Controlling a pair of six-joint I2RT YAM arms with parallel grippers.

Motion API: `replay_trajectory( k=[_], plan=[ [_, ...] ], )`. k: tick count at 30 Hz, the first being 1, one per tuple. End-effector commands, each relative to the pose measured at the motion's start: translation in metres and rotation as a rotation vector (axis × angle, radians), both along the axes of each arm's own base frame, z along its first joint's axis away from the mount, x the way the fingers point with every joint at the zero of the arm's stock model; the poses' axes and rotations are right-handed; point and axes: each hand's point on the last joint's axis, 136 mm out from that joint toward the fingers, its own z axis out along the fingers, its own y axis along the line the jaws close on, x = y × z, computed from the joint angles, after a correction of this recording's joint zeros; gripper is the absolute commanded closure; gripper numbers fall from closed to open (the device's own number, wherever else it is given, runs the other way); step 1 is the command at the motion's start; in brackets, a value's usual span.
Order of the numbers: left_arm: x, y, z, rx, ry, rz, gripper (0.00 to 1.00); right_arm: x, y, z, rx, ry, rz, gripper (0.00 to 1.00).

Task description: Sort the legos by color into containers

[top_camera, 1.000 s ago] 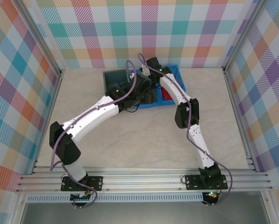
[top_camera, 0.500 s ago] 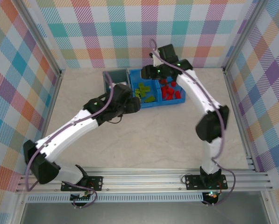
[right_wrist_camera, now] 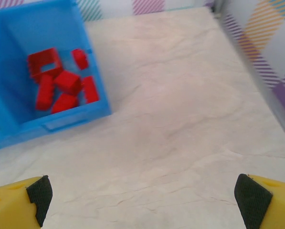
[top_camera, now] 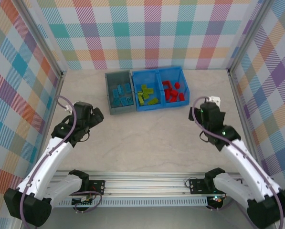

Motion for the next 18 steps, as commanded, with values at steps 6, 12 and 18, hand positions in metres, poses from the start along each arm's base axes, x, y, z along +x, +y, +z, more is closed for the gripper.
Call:
replay_trajectory(
  k=[6,12,18],
  plan=[
    [0.009,0.044,-0.029,0.397,-0.053,0.006,0.0,0.027,-0.019,-0.051,-0.091,-0.117,0.012,0.0],
    [0.036,0.037,-0.058,0.372,-0.086,-0.074,0.0,0.05,-0.016,-0.081,-0.03,-0.112,0.055,0.0],
    [0.06,0.042,-0.08,0.327,-0.157,-0.08,0.0,0.073,-0.016,-0.102,0.003,-0.104,0.087,0.0]
  ],
)
